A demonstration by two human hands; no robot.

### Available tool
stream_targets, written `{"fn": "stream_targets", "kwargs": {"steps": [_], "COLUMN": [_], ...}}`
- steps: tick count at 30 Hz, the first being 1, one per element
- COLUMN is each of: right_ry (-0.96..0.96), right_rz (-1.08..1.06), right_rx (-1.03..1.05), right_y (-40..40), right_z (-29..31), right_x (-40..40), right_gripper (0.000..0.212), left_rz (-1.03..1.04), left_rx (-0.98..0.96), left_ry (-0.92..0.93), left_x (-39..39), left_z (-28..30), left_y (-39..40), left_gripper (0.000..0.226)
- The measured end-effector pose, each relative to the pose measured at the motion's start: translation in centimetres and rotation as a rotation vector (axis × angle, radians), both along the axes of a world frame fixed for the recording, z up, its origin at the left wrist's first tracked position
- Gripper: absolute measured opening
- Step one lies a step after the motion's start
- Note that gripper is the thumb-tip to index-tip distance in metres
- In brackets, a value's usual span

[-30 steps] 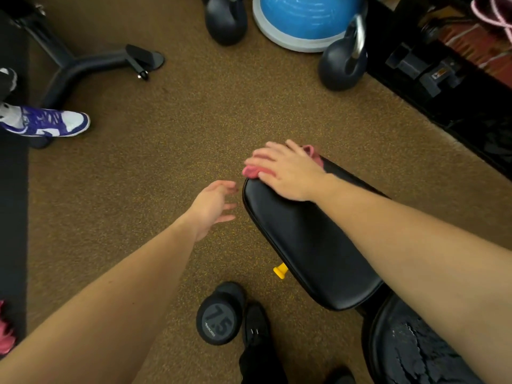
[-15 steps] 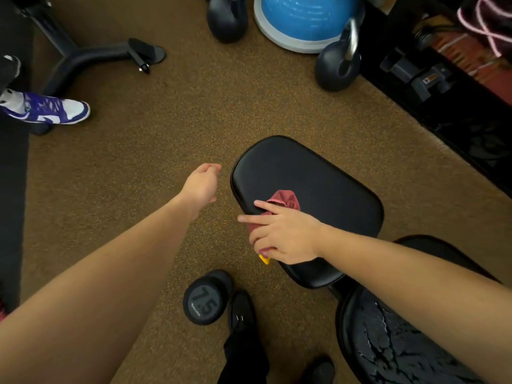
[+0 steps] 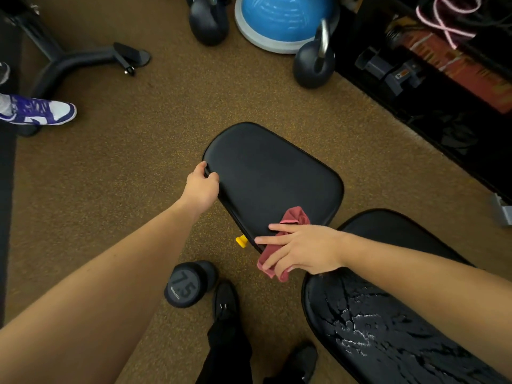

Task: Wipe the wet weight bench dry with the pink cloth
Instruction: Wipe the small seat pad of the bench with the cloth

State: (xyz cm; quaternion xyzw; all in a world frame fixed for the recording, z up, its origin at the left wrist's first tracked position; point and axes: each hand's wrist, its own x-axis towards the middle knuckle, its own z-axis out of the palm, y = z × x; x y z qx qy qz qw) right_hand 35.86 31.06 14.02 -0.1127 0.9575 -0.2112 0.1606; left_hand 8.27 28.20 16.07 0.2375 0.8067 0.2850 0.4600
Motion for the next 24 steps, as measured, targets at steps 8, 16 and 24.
{"fn": "stream_targets", "kwargs": {"steps": [8, 16, 24], "right_ry": [0.368, 0.112, 0.161], "right_rz": [-1.011, -1.540, -1.143], "right_rx": [-0.164, -0.279, -0.132], "right_y": [7.6, 6.2, -4.1], "right_z": [7.6, -0.1, -1.9], "right_x": [5.6, 4.3, 1.5], "right_gripper": [0.035, 0.044, 0.048], "left_rz": [0.018, -0.002, -0.006], "left_rx": [0.043, 0.017, -0.008], "left_ry": [0.065, 0.092, 0.039], "left_x": [2.0, 0.5, -1.6], "left_z": [-0.5, -1.3, -1.5], "left_y": [-0.3, 0.4, 1.4], "left_gripper": [0.063, 0.062, 0.062]}}
